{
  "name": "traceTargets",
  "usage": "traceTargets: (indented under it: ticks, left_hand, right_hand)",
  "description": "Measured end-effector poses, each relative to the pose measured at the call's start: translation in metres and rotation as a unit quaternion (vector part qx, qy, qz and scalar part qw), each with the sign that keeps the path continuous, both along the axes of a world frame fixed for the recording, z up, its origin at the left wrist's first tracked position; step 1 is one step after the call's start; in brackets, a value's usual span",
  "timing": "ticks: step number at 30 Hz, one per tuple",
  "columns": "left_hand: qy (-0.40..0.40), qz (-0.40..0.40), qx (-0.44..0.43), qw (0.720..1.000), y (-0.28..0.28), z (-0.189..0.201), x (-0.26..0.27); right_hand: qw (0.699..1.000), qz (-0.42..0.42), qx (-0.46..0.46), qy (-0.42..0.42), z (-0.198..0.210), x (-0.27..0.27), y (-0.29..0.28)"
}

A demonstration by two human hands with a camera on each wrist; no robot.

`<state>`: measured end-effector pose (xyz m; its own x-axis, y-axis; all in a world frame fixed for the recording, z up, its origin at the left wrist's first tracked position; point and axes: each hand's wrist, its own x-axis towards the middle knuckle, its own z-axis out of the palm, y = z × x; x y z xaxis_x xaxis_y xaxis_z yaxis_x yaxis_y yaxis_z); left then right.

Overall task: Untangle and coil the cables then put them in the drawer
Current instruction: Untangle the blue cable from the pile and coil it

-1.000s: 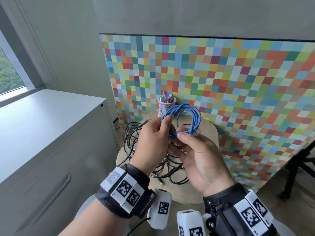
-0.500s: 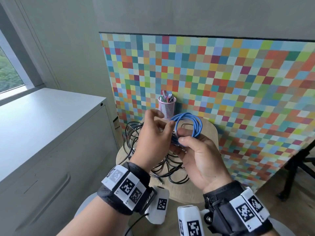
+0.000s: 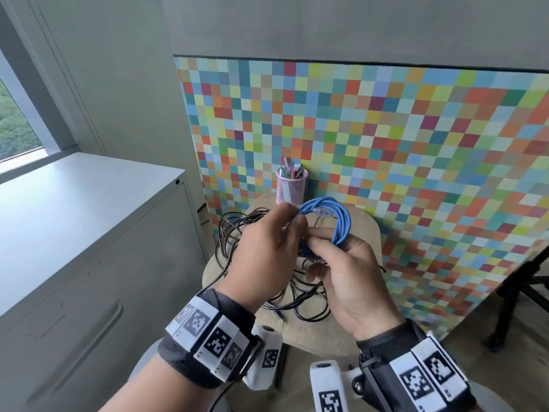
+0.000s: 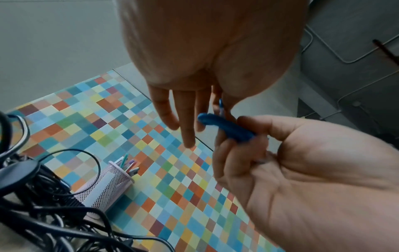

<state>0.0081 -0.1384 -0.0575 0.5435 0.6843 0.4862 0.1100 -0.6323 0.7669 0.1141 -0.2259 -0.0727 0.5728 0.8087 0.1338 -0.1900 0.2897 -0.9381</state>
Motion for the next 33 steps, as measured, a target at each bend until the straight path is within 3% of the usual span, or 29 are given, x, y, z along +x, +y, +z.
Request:
traceTargets:
  ticks: [5,10,14,18,23,28,33]
  left_hand:
    - [-0.130,-0.017,-0.092,0.987,-0.007,-0.001,0.001]
    - [-0.176,0.008,-0.195,0.965,0.000,0.001,0.006]
    - [-0.165,-0.015,-0.281,0.945,0.010,0.004,0.004]
    - [-0.061,-0.102,-0.263,0.957,0.010,0.014,-0.005]
    - [0.019,-0.198,-0.262,0.944,0.011,0.020,-0.016]
    - [-0.028,-0.276,-0.303,0.912,0.007,0.016,-0.019]
    - [-0.135,-0.246,-0.354,0.892,0.000,0.016,-0.010]
  right_hand:
    - [0.989,-0.004,0.032,0.146,0.003,0.005,0.000]
    - [0.997,0.004,0.052,0.063,-0.002,0.003,-0.003]
    - [0.999,0.006,0.047,-0.020,-0.003,0.009,-0.004]
    - [0.998,0.013,0.013,-0.062,0.001,0.017,-0.007]
    - [0.999,0.007,0.000,-0.051,0.006,0.025,-0.008]
    - [0.998,-0.027,0.008,-0.050,0.005,0.022,-0.005]
    - [0.994,-0.082,-0.003,-0.071,0.001,0.022,0.003]
